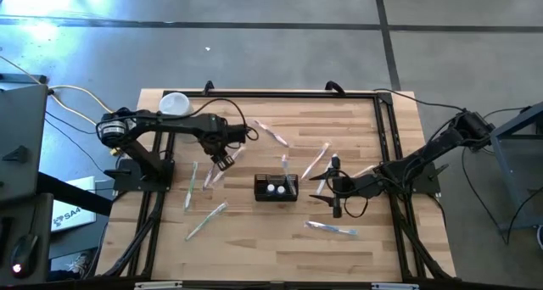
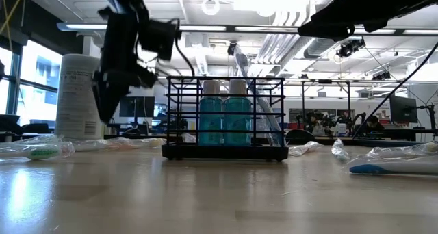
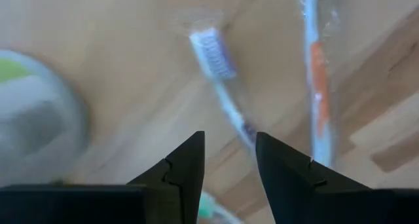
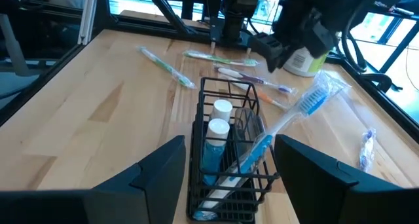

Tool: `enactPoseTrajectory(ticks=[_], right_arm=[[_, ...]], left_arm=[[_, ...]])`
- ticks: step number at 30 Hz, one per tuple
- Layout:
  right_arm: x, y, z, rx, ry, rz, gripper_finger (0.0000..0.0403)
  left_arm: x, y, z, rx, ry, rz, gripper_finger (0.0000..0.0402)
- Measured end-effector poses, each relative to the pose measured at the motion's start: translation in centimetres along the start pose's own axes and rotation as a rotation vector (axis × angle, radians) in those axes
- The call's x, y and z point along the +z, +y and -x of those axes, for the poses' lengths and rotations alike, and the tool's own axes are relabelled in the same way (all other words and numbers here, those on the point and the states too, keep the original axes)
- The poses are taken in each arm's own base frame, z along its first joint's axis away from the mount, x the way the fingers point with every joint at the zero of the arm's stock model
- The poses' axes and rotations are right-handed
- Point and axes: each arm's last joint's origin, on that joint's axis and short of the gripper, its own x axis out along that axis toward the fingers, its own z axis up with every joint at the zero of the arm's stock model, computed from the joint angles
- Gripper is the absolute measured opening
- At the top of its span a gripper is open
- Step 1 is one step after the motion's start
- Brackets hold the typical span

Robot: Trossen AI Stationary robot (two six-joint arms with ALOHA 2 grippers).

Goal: Pick & Place toothbrushing station
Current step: Put the left violet toothbrush into the black wire organizer

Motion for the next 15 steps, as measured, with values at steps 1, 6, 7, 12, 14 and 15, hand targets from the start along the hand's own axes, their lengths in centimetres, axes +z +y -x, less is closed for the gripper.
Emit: enactPoseTrajectory(ticks=[1, 6, 7, 12, 14, 15], right_arm=[[0.0, 0.0, 0.0, 0.0, 0.0, 0.0, 0.0228], [-0.02, 0.0, 0.0, 0.0, 0.002, 0.001, 0.0228], [-0.02, 0.0, 0.0, 0.0, 0.002, 0.001, 0.0228], [-0.01, -0.02, -0.01, -0.001, 0.001, 0.0, 0.0228], [0.0, -0.02, -0.01, -0.001, 0.001, 0.0, 0.0228], [-0.01, -0.02, -0.01, -0.001, 0.001, 0.0, 0.0228]], left_arm=[[0.04, 0.16, -0.35, -0.023, 0.001, 0.011, 0.0134], [0.24, 0.39, -1.06, -0.058, -0.016, 0.028, 0.0134], [0.26, 0.35, -1.06, -0.059, -0.02, 0.031, 0.0134], [0.33, 0.32, -1.06, -0.062, -0.026, 0.056, 0.0134], [0.41, 0.28, -1.05, -0.066, -0.035, 0.057, 0.0134], [0.49, 0.25, -1.05, -0.069, -0.043, 0.055, 0.0134]])
